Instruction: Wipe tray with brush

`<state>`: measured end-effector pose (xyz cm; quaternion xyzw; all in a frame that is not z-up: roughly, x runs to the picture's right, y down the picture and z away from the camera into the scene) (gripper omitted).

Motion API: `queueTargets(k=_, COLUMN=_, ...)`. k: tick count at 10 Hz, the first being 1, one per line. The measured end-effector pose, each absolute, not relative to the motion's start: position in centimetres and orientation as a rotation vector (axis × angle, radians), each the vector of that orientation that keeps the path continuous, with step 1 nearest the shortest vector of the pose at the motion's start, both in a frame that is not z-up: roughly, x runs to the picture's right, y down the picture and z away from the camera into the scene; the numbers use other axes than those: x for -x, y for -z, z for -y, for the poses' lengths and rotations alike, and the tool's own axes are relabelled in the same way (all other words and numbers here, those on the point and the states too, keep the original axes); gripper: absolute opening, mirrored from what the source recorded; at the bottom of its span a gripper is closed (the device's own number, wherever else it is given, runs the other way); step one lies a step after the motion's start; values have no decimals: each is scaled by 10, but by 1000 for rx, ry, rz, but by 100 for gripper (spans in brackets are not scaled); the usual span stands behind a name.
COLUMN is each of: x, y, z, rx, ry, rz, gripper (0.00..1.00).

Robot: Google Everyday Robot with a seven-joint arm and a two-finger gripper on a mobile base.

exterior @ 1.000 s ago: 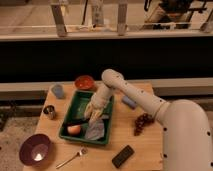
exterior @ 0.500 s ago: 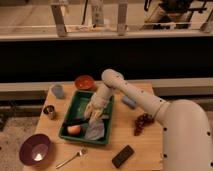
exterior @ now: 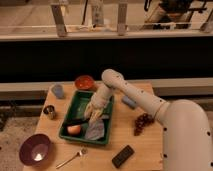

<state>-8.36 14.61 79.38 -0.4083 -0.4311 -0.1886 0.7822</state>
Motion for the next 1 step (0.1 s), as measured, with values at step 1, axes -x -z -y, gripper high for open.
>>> queueTargets(k=1, x=84, y=-794, z=-146, rx=882, ry=407, rz=931, gripper=0)
